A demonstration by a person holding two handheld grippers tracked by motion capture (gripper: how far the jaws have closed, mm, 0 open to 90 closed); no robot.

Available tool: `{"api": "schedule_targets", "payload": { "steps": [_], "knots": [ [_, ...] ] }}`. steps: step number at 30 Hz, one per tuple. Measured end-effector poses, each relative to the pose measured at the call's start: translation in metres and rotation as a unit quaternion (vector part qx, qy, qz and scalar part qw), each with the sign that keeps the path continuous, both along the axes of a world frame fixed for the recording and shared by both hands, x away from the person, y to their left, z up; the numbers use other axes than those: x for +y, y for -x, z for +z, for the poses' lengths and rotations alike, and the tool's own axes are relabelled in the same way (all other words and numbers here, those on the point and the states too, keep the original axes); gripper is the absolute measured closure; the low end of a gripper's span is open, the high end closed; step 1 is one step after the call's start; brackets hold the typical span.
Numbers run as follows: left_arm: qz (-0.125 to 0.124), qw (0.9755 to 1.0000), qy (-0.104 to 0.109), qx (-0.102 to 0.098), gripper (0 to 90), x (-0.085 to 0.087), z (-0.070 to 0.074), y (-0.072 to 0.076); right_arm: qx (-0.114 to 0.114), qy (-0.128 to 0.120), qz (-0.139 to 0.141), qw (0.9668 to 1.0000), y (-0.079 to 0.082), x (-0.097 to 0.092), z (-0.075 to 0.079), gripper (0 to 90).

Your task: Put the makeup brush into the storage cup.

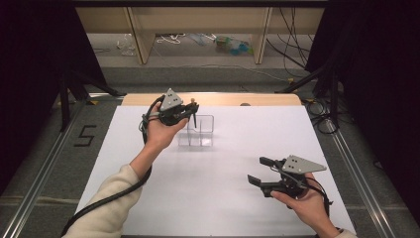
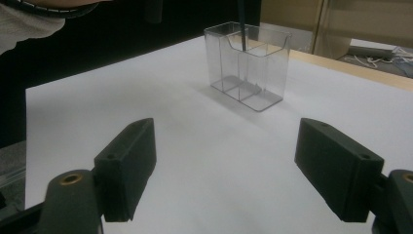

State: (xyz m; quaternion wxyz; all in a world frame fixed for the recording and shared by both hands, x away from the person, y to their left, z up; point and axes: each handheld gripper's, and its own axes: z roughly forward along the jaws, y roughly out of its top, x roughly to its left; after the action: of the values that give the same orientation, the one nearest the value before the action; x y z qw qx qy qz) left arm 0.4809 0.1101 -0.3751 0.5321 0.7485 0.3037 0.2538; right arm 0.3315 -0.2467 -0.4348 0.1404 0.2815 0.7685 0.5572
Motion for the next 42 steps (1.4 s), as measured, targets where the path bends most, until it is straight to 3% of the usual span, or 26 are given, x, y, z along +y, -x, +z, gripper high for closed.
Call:
{"api": "schedule_targets", "payload": {
  "steps": [2,5,9,20,23,26,41,42],
  "knots": [
    [0.0,1.0,0.001,0.001,83.4,0.0,-0.002,0.0,-0.012,0.0,0.001,0.9999,-0.001,0.0,0.0,24.0],
    [0.0,1.0,0.0,0.003,83.3,-0.001,-0.004,-0.001,0.002,0.003,0.0,1.0,0.0,0.0,0.0,24.0],
    [0.0,1.0,-0.002,0.006,83.4,-0.002,-0.008,-0.002,-0.011,0.002,0.001,0.9999,-0.001,0.0,-0.001,24.0],
    [0.001,0.9999,-0.004,0.015,83.3,-0.003,-0.016,-0.004,0.007,0.001,0.002,1.0,0.0,0.0,0.0,24.1],
    [0.003,0.9999,-0.002,0.017,83.4,-0.003,-0.018,-0.004,0.006,0.001,0.002,1.0,0.0,0.0,0.0,24.0],
    [0.002,0.9998,-0.003,0.02,83.4,-0.003,-0.021,-0.006,-0.009,-0.004,0.005,0.9999,-0.002,0.001,-0.002,24.1],
    [0.006,0.9995,0.0,0.03,83.3,-0.004,-0.031,-0.008,-0.011,-0.007,0.006,0.9999,-0.002,0.002,-0.002,24.1],
    [0.006,0.9995,-0.002,0.029,83.3,-0.004,-0.031,-0.008,-0.009,0.001,0.004,1.0,-0.002,0.001,-0.002,24.1]
  ]
}}
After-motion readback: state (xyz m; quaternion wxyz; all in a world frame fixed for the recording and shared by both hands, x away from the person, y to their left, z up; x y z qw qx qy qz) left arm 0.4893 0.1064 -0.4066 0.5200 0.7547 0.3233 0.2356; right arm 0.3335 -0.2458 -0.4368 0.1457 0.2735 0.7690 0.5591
